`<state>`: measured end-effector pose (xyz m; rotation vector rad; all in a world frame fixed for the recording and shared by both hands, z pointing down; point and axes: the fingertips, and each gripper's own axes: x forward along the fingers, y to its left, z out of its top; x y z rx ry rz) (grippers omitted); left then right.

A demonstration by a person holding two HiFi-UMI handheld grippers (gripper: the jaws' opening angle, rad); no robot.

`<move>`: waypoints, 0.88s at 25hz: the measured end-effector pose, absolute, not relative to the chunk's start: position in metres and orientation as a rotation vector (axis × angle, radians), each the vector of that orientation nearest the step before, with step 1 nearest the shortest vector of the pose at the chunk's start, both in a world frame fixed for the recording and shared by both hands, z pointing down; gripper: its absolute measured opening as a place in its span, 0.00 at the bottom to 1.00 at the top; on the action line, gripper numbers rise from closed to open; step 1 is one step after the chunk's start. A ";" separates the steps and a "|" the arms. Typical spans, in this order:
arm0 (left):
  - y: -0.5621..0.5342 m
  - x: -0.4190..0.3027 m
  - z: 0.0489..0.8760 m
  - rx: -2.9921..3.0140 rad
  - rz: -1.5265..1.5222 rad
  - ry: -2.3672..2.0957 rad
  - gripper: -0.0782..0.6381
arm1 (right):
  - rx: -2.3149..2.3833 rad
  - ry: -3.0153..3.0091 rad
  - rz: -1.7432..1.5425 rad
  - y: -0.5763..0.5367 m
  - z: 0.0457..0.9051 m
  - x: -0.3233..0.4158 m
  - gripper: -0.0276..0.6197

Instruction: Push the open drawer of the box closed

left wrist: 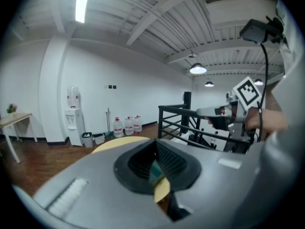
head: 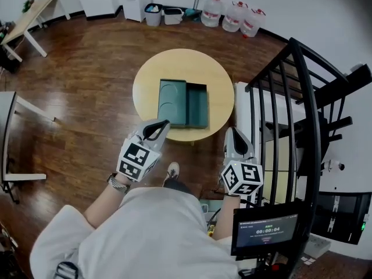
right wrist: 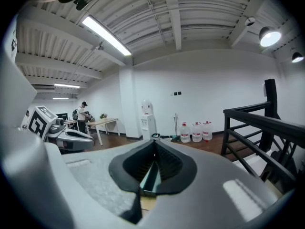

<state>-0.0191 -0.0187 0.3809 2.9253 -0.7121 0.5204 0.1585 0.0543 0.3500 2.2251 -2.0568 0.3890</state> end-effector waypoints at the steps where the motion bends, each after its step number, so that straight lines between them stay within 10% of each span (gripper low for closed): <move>1: -0.027 -0.012 0.380 2.926 0.526 -0.718 0.12 | 2.219 -2.060 0.385 0.047 0.349 0.166 0.05; 22: -0.085 -0.012 0.407 2.830 0.591 -0.695 0.12 | 2.160 -1.996 0.484 -0.007 0.368 0.177 0.05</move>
